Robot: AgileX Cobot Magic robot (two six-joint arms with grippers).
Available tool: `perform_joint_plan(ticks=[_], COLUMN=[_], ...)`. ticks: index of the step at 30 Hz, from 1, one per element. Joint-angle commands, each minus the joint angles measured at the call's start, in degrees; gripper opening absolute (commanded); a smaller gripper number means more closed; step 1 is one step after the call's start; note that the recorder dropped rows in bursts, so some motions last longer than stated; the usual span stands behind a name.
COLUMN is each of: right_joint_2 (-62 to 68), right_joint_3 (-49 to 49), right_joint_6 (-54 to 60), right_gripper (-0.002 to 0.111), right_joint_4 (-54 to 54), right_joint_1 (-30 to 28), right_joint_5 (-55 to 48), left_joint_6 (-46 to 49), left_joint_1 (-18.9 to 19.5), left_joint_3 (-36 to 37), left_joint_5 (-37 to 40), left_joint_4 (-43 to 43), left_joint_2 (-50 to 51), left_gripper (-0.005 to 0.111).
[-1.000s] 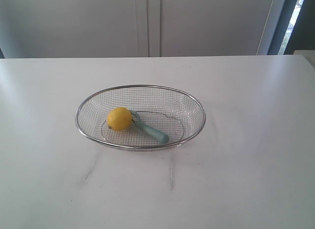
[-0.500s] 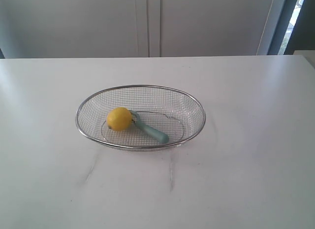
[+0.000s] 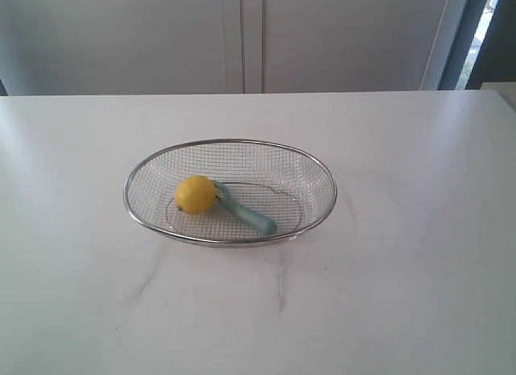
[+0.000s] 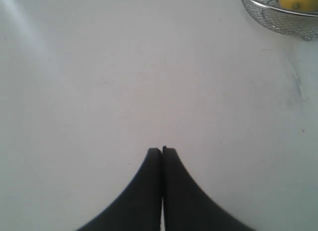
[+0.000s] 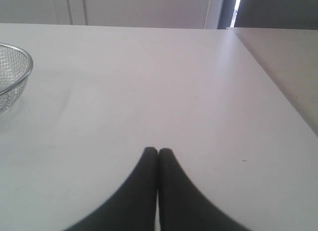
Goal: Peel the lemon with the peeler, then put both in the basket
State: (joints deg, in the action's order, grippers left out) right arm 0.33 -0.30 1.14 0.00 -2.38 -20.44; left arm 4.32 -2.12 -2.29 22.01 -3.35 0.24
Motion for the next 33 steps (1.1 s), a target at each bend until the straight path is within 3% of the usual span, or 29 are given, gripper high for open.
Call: perform_joint_plan(ticks=[1, 33], right_joint_2=[-0.33, -0.33], right_joint_3=[0.30, 0.30], right_joint_6=[-0.03, -0.03], right_gripper=[0.000, 0.000], right_joint_4=[0.00, 0.00], right_joint_1=[-0.52, -0.52], right_joint_5=[0.48, 0.48], left_joint_6=[-7.36, -3.85], left_joint_1=[0.01, 0.01], left_joint_3=[1.65, 2.29], left_joint_5=[-1.21, -3.06], left_joint_4=[3.35, 2.50], left_joint_2=[-0.24, -0.24], left_gripper=[0.000, 0.000])
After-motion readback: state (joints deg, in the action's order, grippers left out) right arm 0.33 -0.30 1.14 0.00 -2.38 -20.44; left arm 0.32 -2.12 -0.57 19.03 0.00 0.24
